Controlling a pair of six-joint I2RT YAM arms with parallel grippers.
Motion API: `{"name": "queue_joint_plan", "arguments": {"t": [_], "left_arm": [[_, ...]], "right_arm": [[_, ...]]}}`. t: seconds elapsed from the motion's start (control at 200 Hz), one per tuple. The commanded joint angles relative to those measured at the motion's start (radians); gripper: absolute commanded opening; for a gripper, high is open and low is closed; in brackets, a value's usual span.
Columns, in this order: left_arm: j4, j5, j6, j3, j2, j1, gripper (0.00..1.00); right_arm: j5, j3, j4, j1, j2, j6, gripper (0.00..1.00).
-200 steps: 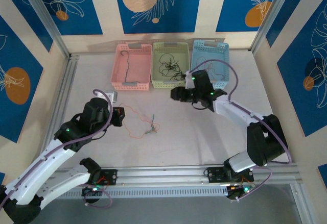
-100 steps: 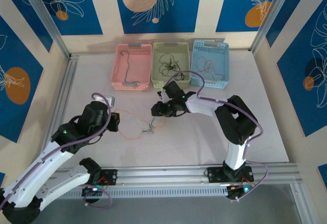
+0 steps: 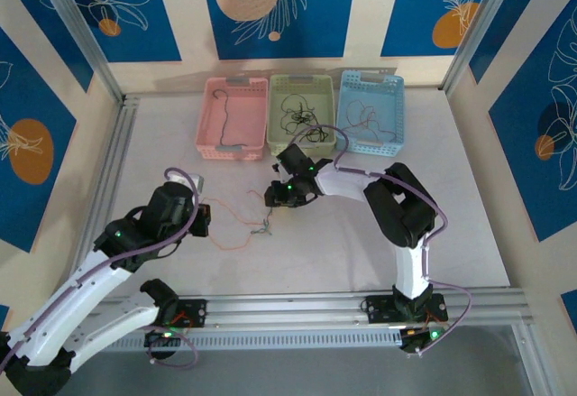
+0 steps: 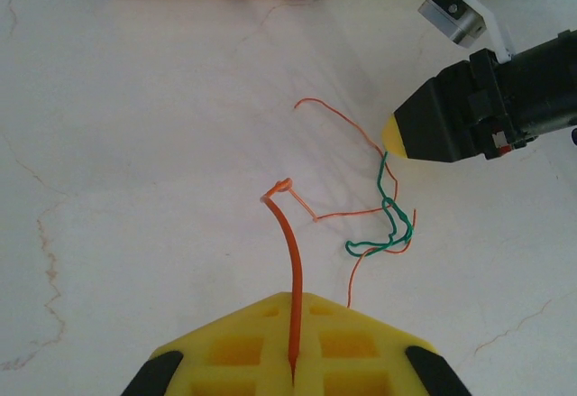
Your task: Untangle the cables
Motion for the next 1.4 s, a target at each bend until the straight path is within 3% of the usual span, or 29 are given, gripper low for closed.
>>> {"name": "queue_joint_plan", "arguments": {"t": [0.0,0.325,0.65,0.86,1.11,1.275,1.395], "left_arm": [[-0.004,0.000,0.009,-0.008,-0.007,-0.010,0.00],[-0.003,0.001,0.009,-0.012,-0.006,-0.010,0.00],[-0.003,-0.010,0.011,-0.011,-0.007,-0.009,0.00],[-0.092,-0.107,0.050,0.071,-0.024,-0.010,0.00],[-0.272,-0.358,0.121,0.206,-0.101,-0.009,0.00],[-0.310,-0.442,0.139,0.245,-0.166,-0.009,0.00],[-0.310,-0.453,0.140,0.244,-0.182,-0.009,0.00]], "right_arm": [[0.010,0.038,-0.038,0.004,0.024,-0.018,0.35],[0.022,0.068,-0.057,0.005,0.066,-0.038,0.25],[0.033,0.028,-0.021,-0.029,-0.002,-0.075,0.00],[0.086,-0.128,0.027,-0.193,-0.195,-0.094,0.00],[0.090,-0.362,0.068,-0.524,-0.457,-0.023,0.00],[0.126,-0.430,0.061,-0.633,-0.560,-0.033,0.00],[0.102,-0.444,0.074,-0.650,-0.576,-0.024,0.00]]}}
